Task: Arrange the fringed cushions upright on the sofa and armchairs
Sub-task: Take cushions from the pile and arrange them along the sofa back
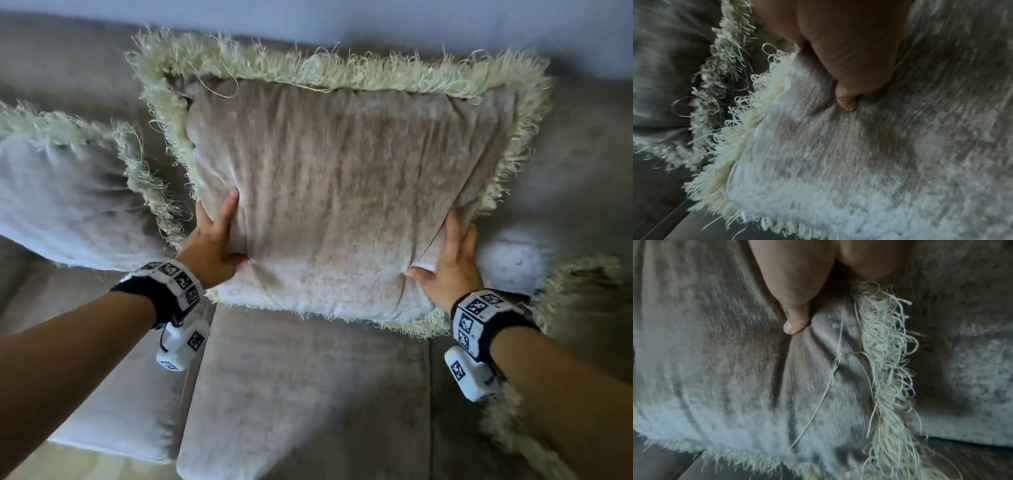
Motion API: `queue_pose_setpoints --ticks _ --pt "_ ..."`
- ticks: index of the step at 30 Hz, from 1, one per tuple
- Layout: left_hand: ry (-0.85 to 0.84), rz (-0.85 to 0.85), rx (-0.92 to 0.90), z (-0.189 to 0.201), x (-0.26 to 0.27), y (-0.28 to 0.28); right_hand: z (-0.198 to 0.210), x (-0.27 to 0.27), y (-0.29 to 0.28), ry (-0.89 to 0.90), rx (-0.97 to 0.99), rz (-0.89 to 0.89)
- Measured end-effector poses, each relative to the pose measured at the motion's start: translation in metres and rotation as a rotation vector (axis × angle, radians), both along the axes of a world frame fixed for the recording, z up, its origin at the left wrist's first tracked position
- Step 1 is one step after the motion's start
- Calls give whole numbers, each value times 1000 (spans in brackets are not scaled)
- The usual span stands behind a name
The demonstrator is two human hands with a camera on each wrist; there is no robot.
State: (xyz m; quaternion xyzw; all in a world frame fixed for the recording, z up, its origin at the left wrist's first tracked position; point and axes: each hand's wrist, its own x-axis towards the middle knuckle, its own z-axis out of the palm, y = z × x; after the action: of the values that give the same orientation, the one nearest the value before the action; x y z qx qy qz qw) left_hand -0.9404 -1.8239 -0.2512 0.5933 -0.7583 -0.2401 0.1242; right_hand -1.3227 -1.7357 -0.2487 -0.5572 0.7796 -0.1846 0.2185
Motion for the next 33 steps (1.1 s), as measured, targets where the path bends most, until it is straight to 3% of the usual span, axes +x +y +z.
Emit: queue_pose_setpoints --ticks 10,19,27,33 --pt "-21 37 75 -85 -2 -33 -75 8 -24 -16 66 -86" --pt "-234 131 196 -145 0 -30 -131 16 -14 139 159 -23" --pt "-386 84 185 -133 -4 -12 -121 12 16 43 146 6" --pt "-445 66 17 -85 -17 29 -74 -1 61 -74 211 29"
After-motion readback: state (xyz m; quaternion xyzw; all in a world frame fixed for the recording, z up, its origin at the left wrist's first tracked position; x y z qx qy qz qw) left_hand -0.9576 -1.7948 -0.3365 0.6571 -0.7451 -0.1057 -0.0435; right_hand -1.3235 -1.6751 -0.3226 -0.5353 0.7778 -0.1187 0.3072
